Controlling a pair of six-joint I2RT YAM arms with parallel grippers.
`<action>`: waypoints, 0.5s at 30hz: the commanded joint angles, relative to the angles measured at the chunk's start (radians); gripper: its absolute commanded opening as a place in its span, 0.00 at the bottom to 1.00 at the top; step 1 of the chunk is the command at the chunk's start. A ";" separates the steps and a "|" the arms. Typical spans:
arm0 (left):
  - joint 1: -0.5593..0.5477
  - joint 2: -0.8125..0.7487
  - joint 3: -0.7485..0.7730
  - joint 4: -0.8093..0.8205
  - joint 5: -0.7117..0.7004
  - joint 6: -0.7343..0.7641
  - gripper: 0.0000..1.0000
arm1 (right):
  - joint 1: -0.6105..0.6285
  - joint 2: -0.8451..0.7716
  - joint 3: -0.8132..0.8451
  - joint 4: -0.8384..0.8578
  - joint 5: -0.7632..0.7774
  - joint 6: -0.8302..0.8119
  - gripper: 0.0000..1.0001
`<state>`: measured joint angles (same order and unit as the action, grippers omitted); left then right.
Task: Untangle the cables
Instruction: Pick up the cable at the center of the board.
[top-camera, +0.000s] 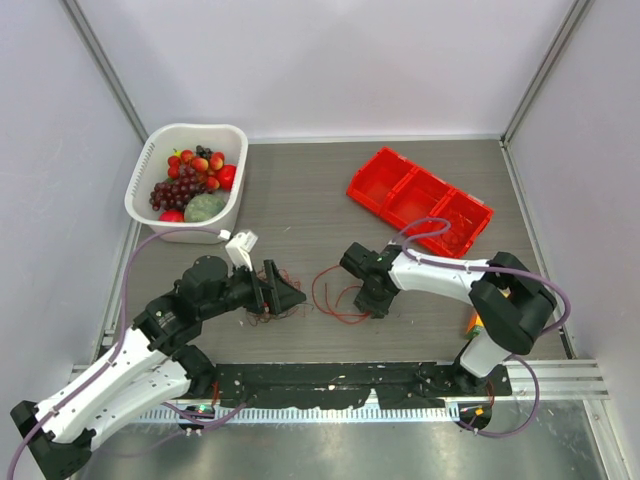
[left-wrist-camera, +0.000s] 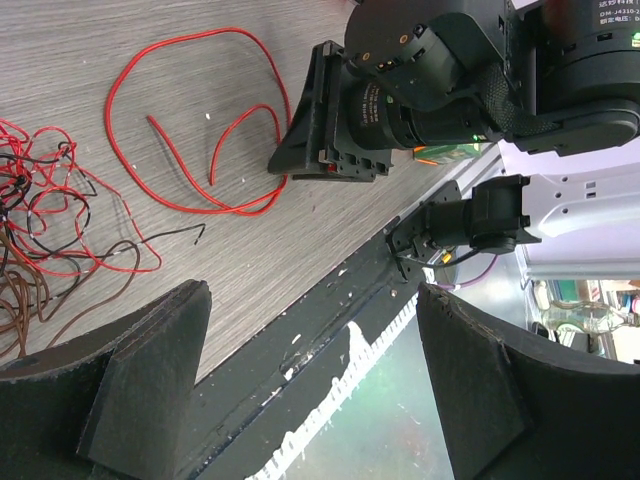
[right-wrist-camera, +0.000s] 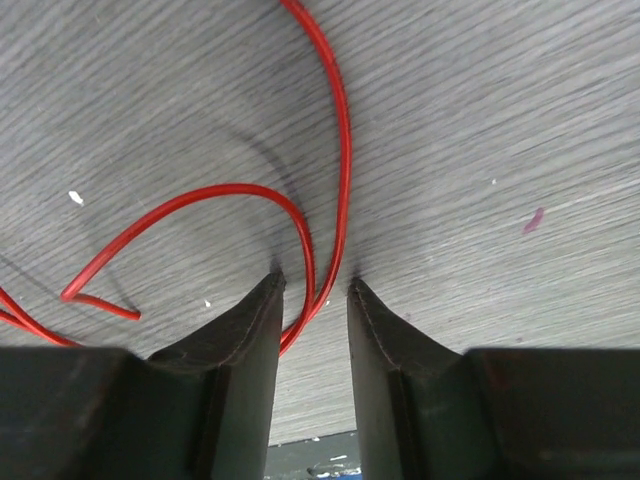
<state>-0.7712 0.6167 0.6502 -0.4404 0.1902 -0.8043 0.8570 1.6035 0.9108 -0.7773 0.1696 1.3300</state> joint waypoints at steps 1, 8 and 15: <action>-0.005 -0.012 0.034 -0.001 -0.009 0.017 0.88 | 0.033 0.064 -0.009 0.024 -0.059 0.048 0.35; -0.004 -0.028 0.032 -0.014 -0.015 0.024 0.88 | 0.082 0.177 0.050 -0.082 -0.007 0.052 0.26; -0.004 -0.046 0.052 -0.067 -0.038 0.039 0.89 | 0.085 0.104 -0.030 0.004 0.082 0.028 0.01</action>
<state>-0.7715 0.5869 0.6525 -0.4820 0.1791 -0.7971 0.9276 1.6707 0.9699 -0.7628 0.1493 1.3655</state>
